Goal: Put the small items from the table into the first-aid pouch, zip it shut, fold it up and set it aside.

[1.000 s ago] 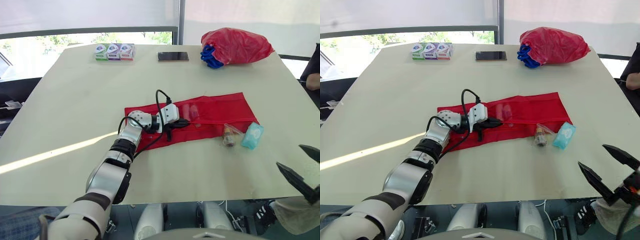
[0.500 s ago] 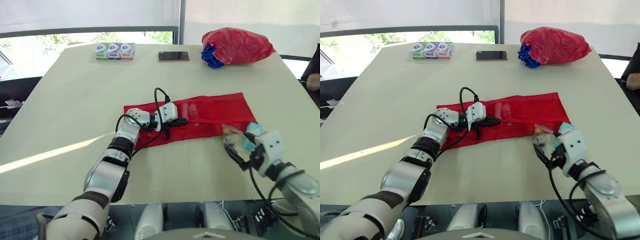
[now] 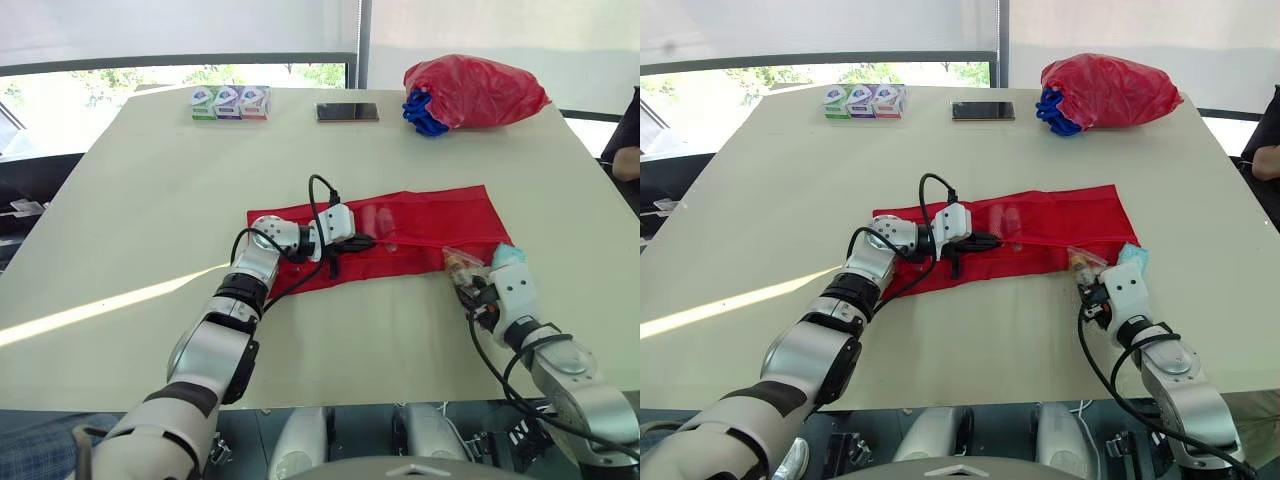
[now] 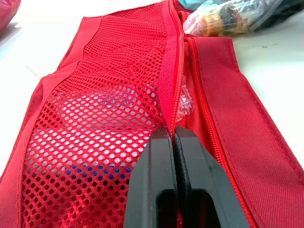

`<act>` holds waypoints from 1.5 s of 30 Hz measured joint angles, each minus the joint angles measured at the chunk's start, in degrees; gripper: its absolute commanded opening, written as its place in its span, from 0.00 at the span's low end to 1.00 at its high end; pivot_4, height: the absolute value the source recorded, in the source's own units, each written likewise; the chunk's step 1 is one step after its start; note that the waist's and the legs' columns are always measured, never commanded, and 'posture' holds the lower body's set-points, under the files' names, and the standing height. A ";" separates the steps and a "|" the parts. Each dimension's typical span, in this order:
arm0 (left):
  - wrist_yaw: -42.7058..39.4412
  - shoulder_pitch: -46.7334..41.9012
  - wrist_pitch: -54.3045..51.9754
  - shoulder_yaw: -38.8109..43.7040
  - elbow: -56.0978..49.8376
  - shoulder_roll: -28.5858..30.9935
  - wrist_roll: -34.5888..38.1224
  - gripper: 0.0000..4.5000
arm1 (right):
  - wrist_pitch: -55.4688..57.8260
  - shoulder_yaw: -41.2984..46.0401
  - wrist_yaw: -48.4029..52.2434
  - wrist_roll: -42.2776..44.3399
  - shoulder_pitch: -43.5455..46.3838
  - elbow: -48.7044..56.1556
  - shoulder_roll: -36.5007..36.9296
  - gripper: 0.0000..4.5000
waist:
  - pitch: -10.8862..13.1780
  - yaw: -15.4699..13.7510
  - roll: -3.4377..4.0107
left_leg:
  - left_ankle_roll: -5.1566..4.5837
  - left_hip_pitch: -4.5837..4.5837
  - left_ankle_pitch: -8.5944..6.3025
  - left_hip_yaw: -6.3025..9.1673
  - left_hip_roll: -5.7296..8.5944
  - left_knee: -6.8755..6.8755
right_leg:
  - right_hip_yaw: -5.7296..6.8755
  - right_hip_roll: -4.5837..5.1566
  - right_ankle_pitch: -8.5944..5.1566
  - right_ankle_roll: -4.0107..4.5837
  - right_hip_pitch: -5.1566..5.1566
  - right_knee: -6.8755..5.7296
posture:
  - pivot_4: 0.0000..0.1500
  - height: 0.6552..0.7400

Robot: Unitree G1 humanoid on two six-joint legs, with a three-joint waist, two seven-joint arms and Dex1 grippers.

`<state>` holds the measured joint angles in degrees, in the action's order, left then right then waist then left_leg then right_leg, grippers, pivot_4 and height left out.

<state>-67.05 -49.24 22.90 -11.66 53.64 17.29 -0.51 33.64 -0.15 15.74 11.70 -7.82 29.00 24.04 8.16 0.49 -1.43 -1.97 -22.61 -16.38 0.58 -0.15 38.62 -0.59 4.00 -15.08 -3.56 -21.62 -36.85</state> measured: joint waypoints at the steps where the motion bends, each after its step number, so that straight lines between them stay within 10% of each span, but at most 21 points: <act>1: -0.01 0.00 0.00 0.00 0.00 0.00 0.00 0.00 | -0.25 0.00 0.10 -0.18 0.06 -0.20 -0.02 0.19 | 0.00 0.00 0.00 | 0.00 0.00 0.00 0.00 0.00 0.00 | 0.00 0.00 0.00 0.00 0.00 0.00 | 1.00 1.00; 19: 0.01 0.04 -0.07 0.03 -0.62 -0.46 0.08 0.00 | 7.62 -8.17 8.01 2.88 8.03 3.20 2.51 0.19 | 0.00 -0.09 0.00 | 0.00 -0.02 0.00 0.03 0.02 0.02 | 0.03 0.01 0.00 0.00 0.00 0.01 | 1.00 1.00; 45: -0.78 2.17 -1.28 0.41 -4.25 -1.08 0.70 0.00 | 11.02 -9.54 -5.57 -4.75 23.35 -12.54 -14.15 0.19 | 0.00 0.27 0.02 | 0.04 -0.02 0.03 0.03 0.01 0.02 | 0.02 0.00 0.00 0.01 -0.04 -0.05 | 1.00 1.00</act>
<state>-67.83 -47.06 21.63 -11.26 49.39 16.20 0.20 44.66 -9.69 10.17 6.95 15.53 16.46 9.89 8.16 0.76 -1.40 -1.93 -22.63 -16.35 0.61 -0.14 38.64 -0.57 4.00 -15.07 -3.55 -21.66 -36.91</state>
